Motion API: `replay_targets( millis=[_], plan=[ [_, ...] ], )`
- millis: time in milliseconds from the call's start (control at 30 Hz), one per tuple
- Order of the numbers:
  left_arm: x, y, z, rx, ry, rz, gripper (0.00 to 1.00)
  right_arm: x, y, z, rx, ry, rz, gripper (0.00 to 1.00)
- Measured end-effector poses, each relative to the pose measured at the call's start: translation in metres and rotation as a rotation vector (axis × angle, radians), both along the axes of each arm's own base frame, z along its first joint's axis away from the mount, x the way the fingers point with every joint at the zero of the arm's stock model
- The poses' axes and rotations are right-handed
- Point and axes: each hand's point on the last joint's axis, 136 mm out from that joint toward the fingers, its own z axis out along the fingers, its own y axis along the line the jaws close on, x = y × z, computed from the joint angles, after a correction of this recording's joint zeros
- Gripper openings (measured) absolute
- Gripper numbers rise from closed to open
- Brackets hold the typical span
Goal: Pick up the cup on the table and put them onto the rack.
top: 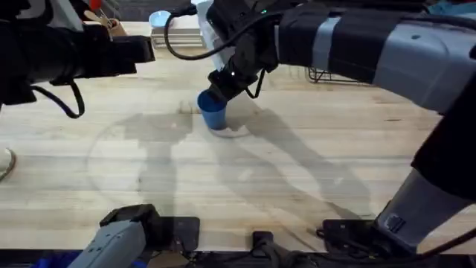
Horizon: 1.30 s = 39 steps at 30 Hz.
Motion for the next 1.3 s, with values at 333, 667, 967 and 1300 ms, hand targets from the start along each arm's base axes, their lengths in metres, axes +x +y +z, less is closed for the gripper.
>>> replay_targets(
  millis=[333, 667, 967, 1300],
  plan=[
    [0.000, 0.000, 0.000, 0.000, 0.000, 0.000, 0.994, 0.005, -0.011, 0.046, 0.059, -0.067, -0.023, 0.029],
    [0.000, 0.000, 0.000, 0.000, 0.000, 0.000, 0.993, 0.039, -0.070, 0.114, 0.144, -0.191, -0.166, 0.030],
    [0.000, 0.000, 0.000, 0.000, 0.000, 0.000, 0.993, 0.074, -0.154, 0.156, 0.173, -0.286, -0.363, 0.029],
    [0.000, 0.000, 0.000, 0.000, 0.000, 0.000, 0.993, 0.095, -0.213, 0.157, 0.158, -0.296, -0.503, 0.030]
  ],
)
